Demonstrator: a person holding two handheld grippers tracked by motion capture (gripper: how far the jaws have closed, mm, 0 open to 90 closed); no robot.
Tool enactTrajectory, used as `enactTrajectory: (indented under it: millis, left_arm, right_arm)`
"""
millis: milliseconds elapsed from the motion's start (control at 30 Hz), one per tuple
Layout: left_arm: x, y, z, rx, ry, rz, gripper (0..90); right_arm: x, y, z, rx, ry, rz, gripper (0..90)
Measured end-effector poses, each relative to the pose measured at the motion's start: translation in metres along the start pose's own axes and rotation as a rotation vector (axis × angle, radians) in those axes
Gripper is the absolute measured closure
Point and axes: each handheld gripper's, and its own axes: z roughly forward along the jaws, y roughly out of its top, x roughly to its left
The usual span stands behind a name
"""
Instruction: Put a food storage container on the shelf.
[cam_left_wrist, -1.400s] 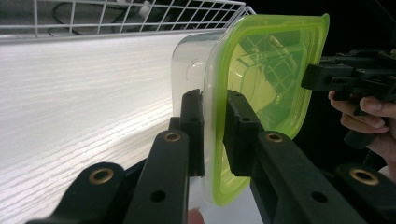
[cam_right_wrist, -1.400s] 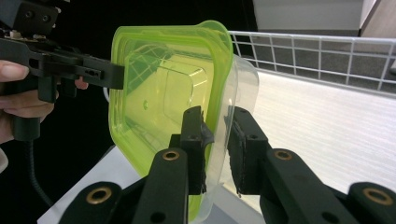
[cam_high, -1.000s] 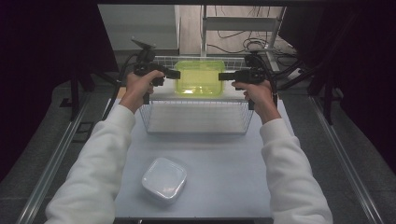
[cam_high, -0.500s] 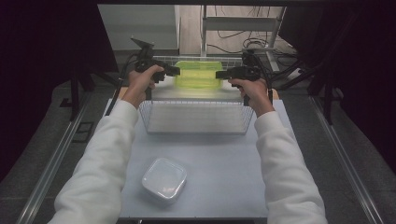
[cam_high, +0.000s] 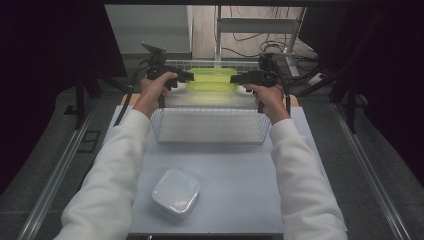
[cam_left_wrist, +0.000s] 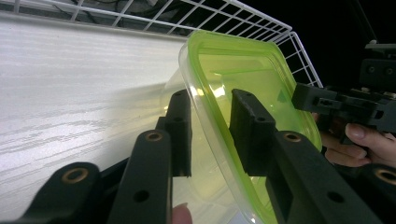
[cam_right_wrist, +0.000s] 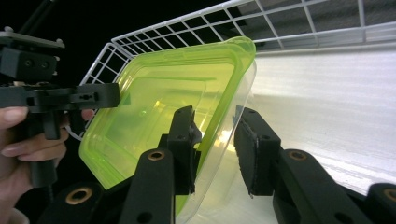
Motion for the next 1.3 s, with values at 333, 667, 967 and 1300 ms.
enactTrajectory:
  millis: [333,667,967,1300]
  left_arm:
    - [-0.006,0.002,-0.013,-0.112,-0.011,0.062,29.6]
    - [-0.025,-0.011,-0.04,-0.146,0.029,0.176,28.5]
    - [-0.032,-0.045,-0.068,-0.119,0.067,0.235,28.8]
    - [-0.03,-0.107,-0.088,-0.077,0.072,0.312,28.9]
  right_arm:
    - [0.015,-0.001,-0.009,-0.053,-0.061,-0.068,43.1]
    - [0.032,-0.01,-0.036,-0.076,-0.112,-0.226,32.9]
    - [0.038,-0.028,-0.066,-0.084,-0.085,-0.297,28.2]
    - [0.035,-0.079,-0.086,-0.062,-0.061,-0.362,28.4]
